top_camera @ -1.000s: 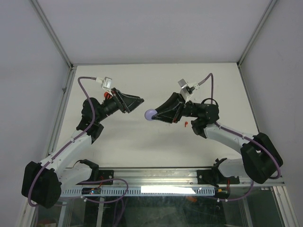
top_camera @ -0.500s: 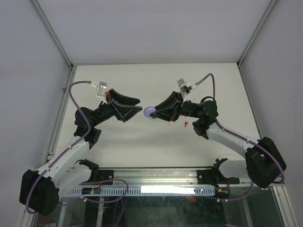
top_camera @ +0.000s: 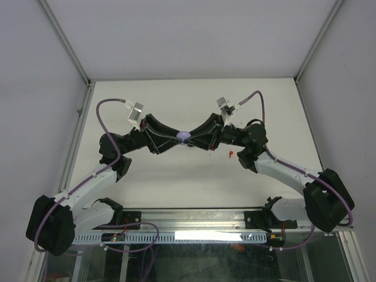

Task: Insert the wireless bluetooth earbuds into the charging case
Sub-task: Adjust the charging case.

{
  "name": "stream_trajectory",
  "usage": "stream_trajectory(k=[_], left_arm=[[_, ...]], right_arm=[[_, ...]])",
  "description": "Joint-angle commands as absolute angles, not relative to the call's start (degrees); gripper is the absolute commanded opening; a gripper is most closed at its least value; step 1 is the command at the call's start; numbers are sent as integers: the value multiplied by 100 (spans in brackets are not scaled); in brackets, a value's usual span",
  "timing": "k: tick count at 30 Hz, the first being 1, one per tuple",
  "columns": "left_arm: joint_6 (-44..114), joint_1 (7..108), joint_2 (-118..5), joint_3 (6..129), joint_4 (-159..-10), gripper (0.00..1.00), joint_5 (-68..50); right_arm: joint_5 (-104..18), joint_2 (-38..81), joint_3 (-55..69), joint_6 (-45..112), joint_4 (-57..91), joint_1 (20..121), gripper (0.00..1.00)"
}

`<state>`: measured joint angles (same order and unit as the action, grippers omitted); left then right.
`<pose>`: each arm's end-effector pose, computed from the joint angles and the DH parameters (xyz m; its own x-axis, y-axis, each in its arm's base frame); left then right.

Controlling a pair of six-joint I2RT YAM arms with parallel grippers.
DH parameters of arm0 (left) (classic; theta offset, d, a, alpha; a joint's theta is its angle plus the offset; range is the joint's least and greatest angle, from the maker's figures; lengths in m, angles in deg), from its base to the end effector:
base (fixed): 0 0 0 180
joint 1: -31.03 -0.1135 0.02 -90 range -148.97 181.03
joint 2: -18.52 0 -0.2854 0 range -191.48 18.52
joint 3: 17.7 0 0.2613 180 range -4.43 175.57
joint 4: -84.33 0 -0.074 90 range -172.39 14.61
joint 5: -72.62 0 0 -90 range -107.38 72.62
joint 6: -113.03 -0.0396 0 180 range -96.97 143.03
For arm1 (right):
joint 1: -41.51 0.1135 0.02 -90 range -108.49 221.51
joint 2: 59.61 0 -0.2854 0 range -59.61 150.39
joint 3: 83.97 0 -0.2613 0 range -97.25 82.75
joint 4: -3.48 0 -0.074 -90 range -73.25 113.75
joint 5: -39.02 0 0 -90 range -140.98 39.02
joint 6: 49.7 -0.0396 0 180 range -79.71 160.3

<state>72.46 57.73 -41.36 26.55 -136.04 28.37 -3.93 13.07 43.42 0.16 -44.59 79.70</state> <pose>0.1844 -0.1245 0.3325 -0.4365 -0.3738 -0.8184 0.8659 0.0725 -0.4949 0.1940 0.1895 0.3437 -0.3169 0.3095 -0.8965 -0.9482 -0.0832 0.3065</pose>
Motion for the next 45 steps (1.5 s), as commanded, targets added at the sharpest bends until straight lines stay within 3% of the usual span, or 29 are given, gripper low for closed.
stream_trajectory(k=[1, 6, 9, 15, 19, 27, 45], left_arm=[[6982, 5801, -4074, 2895, -13758, 41, 3051], [6672, 5801, -3968, 3028, -13347, 14, 3144], [6162, 5801, -3786, 3229, -12560, 1, 3202], [4511, 5802, -3493, 4095, -10070, 0, 3302], [3436, 5802, -3646, 4861, -8339, 0, 3495], [2150, 5804, -4185, 5815, -6236, 0, 3768], [1243, 5951, -4582, 6540, -5140, 2, 3702]], right_arm=[[-532, 1209, 4061, 254, -4290, 8008, 1], [-475, 1084, 4002, 544, -3791, 8001, 8], [-271, 956, 3844, 917, -3112, 7991, 23], [302, 693, 3244, 2190, -1140, 7869, 47], [526, 633, 2707, 3218, 470, 7817, 54], [468, 769, 2000, 4138, 1690, 7799, 56], [886, 1494, 1448, 4414, 2246, 7922, 42]])
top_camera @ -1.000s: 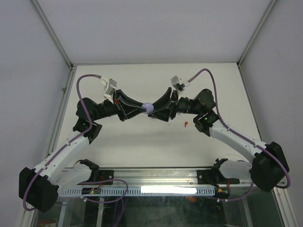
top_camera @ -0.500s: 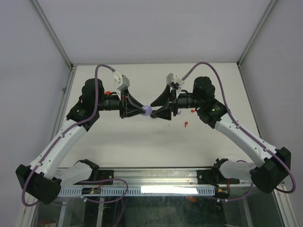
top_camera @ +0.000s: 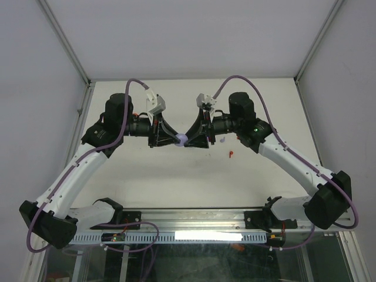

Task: Insert the wireless bluetooth earbuds into the charging case
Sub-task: Adjust the charging case.

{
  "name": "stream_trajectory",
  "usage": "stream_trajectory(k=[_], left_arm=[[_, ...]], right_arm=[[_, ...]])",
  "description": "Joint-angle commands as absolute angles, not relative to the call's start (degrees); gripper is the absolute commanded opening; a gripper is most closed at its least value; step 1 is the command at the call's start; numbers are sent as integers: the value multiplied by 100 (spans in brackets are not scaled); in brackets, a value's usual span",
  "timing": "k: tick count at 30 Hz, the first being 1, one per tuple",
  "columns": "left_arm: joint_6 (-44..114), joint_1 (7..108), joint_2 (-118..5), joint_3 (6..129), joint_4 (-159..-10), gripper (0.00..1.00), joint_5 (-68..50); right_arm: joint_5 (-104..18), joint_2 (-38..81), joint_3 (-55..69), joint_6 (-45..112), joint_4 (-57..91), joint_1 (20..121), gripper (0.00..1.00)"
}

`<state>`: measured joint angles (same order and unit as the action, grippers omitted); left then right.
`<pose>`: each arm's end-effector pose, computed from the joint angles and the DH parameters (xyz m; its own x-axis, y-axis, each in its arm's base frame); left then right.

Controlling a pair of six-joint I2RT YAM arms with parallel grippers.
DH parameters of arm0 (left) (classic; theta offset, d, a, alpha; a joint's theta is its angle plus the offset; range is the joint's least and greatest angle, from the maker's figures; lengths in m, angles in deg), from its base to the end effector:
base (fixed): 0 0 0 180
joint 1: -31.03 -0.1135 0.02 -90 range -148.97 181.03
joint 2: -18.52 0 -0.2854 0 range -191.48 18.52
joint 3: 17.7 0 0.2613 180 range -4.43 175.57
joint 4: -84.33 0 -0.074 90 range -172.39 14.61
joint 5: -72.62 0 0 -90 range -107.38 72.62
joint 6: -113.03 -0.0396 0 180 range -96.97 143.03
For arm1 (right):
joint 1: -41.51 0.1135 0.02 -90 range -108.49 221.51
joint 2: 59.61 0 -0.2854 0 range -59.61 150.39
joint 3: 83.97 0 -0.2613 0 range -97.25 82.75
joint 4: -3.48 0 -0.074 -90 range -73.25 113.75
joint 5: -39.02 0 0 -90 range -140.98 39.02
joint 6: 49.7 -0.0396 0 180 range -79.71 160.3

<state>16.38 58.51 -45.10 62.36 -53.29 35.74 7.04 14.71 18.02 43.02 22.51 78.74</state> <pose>0.1910 -0.1350 0.4004 -0.2795 0.2237 -0.9337 0.9539 0.1758 -0.2434 0.2147 0.2054 0.3800 -0.1643 -0.1564 -0.9739 -0.9806 -0.0807 0.1784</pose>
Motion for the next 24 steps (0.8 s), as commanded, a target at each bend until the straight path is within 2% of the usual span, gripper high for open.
stream_trajectory(k=[1, 11, 15, 18, 19, 24], left_arm=[[1209, 5966, -4608, 6566, -5102, 2, 3688], [942, 6149, -4814, 6781, -4723, 2, 3430], [869, 6169, -4789, 6790, -4655, 2, 3359], [827, 6170, -4726, 6780, -4649, 3, 3294], [820, 6170, -4703, 6767, -4652, 5, 3276], [1043, 6169, -4499, 6593, -4839, 30, 2916]], right_arm=[[906, 1519, 1432, 4416, 2258, 7933, 41], [1001, 1619, 1312, 4575, 2528, 7982, 34], [1017, 1671, 1267, 4665, 2715, 7983, 24], [1027, 1702, 1199, 4783, 2915, 7976, 8], [1032, 1707, 1183, 4802, 2951, 7977, 0], [914, 1592, 1356, 4538, 2567, 7960, 0]])
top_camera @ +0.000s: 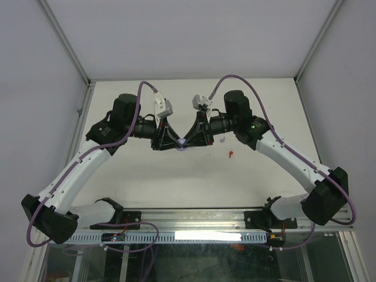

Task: Insert the wireless bluetooth earbuds into the charging case
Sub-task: Adjust the charging case.

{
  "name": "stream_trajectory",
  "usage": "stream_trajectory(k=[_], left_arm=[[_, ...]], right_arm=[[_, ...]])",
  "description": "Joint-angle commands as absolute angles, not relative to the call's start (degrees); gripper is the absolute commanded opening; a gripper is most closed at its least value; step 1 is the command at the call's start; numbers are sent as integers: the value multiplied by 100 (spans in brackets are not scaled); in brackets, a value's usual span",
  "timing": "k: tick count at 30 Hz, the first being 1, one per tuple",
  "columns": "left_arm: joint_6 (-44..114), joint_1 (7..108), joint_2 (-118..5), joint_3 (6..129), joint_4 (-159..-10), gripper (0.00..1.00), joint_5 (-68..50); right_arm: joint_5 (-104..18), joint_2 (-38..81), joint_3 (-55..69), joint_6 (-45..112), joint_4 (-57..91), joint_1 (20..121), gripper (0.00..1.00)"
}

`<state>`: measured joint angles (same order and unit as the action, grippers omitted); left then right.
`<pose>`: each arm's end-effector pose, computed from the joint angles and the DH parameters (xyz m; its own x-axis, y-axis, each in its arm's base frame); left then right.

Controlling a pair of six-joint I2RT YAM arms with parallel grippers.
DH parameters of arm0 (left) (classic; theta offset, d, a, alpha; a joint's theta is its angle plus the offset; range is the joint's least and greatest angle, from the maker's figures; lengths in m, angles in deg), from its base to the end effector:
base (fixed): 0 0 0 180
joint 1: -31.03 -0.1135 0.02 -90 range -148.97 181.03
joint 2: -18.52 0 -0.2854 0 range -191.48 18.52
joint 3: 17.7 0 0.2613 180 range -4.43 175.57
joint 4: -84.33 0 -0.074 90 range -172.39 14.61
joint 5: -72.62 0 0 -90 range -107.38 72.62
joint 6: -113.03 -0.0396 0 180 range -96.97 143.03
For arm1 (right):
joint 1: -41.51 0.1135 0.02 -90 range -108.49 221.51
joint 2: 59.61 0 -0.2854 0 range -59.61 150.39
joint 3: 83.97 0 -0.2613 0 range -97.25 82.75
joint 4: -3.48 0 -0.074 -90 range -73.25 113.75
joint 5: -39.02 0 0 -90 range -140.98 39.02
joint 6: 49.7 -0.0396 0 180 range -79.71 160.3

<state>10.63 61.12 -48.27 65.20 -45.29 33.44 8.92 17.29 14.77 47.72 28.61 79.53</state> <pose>0.1926 -0.1471 0.3926 -0.2888 0.3241 -0.9008 0.9553 0.1596 -0.2489 0.2181 0.2140 0.3781 -0.1548 -0.2033 -0.9668 -0.9743 -0.1305 0.1835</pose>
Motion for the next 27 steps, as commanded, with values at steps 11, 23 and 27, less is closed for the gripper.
stream_trajectory(k=[11, 23, 27], left_arm=[[3394, 6135, -3009, 4156, -8475, 56, 1894], [4942, 6104, -3125, 2927, -11522, 56, 2399], [5192, 6102, -3219, 2759, -12176, 54, 2550]], right_arm=[[449, 922, 2481, 3186, 240, 7772, 0], [125, 670, 3327, 2184, -1910, 7962, 0], [126, 716, 3375, 2060, -2130, 8017, 0]])
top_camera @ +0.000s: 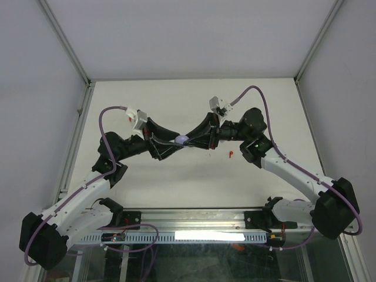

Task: Insert the wireless bluetooth earbuds into the charging case
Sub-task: Adjust the charging case.

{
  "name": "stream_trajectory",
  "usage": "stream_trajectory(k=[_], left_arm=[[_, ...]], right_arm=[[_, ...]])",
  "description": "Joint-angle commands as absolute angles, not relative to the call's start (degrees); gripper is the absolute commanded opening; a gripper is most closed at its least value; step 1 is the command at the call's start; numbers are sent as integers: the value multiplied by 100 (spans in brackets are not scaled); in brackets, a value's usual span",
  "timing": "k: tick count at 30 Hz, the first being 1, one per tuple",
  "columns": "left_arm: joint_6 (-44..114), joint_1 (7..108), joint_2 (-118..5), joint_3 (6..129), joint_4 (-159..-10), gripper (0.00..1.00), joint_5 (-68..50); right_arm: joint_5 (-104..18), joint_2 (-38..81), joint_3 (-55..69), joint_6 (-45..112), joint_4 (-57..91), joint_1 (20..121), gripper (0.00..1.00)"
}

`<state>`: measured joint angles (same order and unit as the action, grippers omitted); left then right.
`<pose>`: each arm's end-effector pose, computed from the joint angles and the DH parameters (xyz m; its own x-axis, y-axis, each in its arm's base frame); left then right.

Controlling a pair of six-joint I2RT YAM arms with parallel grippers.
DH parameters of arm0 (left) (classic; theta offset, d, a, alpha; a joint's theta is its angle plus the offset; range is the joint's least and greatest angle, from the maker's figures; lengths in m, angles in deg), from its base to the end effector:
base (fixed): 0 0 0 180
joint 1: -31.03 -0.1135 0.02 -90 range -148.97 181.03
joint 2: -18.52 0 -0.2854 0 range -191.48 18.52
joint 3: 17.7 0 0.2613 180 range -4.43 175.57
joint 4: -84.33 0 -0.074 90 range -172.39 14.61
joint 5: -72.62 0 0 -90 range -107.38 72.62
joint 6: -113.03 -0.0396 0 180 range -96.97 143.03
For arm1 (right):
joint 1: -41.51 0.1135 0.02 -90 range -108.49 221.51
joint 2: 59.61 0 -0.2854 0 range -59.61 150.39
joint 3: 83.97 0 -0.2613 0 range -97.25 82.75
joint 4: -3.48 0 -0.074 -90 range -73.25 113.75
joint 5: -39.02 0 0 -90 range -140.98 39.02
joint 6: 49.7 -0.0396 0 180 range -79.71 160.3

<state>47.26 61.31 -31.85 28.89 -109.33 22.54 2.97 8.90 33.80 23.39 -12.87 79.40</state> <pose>0.1612 -0.1236 0.3340 -0.2476 -0.2199 -0.9436 0.9113 0.2778 -0.3039 0.1942 0.1917 0.3675 -0.1558 0.0956 -0.9831 -0.9870 -0.0546 0.1511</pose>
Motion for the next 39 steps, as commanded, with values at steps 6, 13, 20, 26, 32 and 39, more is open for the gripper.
stream_trajectory(k=[6, 13, 20, 26, 32, 39], left_arm=[[5291, 6100, -3192, 2591, -12417, 51, 2593], [5597, 6105, -3264, 2425, -13041, 47, 2562], [5725, 6104, -3420, 2459, -13268, 45, 2664], [5791, 6103, -3466, 2458, -13470, 38, 2729], [5845, 6104, -3500, 2436, -13645, 31, 2834], [5530, 6107, -3427, 2475, -13418, 0, 2992]], right_arm=[[-162, 673, 3613, 1673, -2773, 8032, 0], [-128, 730, 3649, 1531, -2966, 8092, 0], [-137, 726, 3691, 1541, -2983, 8179, 0], [-94, 759, 3688, 1562, -2983, 8244, 0], [-38, 827, 3661, 1551, -2954, 8279, 0], [16, 796, 3586, 1702, -2697, 8299, 12]])
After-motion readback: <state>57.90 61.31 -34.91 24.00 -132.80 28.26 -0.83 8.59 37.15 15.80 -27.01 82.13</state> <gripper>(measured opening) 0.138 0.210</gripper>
